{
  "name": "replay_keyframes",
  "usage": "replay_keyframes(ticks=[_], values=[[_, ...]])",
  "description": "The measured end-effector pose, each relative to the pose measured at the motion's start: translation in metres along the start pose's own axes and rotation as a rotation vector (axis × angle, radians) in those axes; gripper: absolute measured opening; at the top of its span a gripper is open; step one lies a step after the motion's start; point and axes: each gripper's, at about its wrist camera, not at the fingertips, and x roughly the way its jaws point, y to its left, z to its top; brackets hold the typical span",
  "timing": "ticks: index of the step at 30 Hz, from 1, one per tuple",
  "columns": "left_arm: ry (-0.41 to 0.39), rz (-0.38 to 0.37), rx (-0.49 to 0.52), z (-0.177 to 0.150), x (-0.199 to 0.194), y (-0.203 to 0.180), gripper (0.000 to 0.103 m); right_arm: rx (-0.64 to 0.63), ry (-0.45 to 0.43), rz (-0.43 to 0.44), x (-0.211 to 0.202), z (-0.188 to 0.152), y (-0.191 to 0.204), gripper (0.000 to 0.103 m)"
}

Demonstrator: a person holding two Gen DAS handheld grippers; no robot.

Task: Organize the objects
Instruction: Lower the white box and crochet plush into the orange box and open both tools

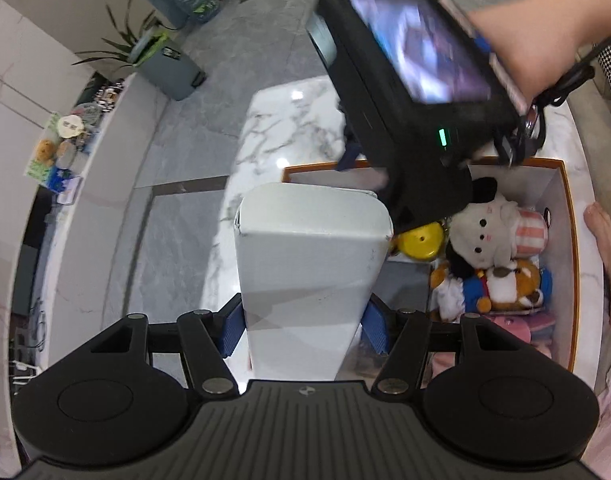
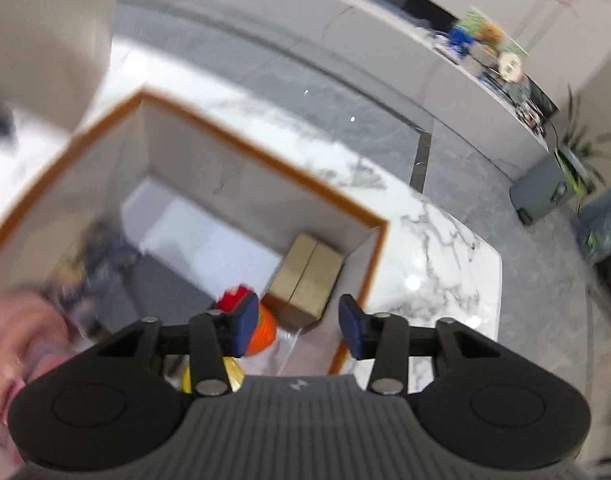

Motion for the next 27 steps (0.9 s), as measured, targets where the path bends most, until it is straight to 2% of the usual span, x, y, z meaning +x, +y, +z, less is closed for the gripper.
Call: replay_keyframes(ticks=[2, 5, 8, 14, 22, 27], values=[[0.024, -0.002, 0.025, 0.002, 0.02, -0.007, 0.07, 0.049, -0.036, 0.005, -0.005, 0.001, -0.009, 0.039], [0.069, 0.008, 0.04, 0.003, 0.048, -0.015, 0.07, 0.085, -0.082, -0.007, -0.011, 0.002, -0.015, 0.025], [0.104, -0.012, 0.035, 0.003, 0.072, -0.015, 0.07, 0.095, -0.1, -0.024, -0.013, 0.001, -0.017, 0.025], [0.193, -0.031, 0.042, -0.002, 0.119, -0.015, 0.07, 0.073, -0.113, -0.006, -0.014, 0.004, -0.012, 0.025], [0.196, -0.045, 0.024, -0.006, 0.138, -0.007, 0.07, 0.046, -0.076, 0.04, -0.004, 0.005, 0.001, 0.025], [0.181, -0.034, 0.001, -0.003, 0.149, -0.002, 0.07, 0.02, -0.059, 0.023, 0.005, 0.006, 0.003, 0.025]])
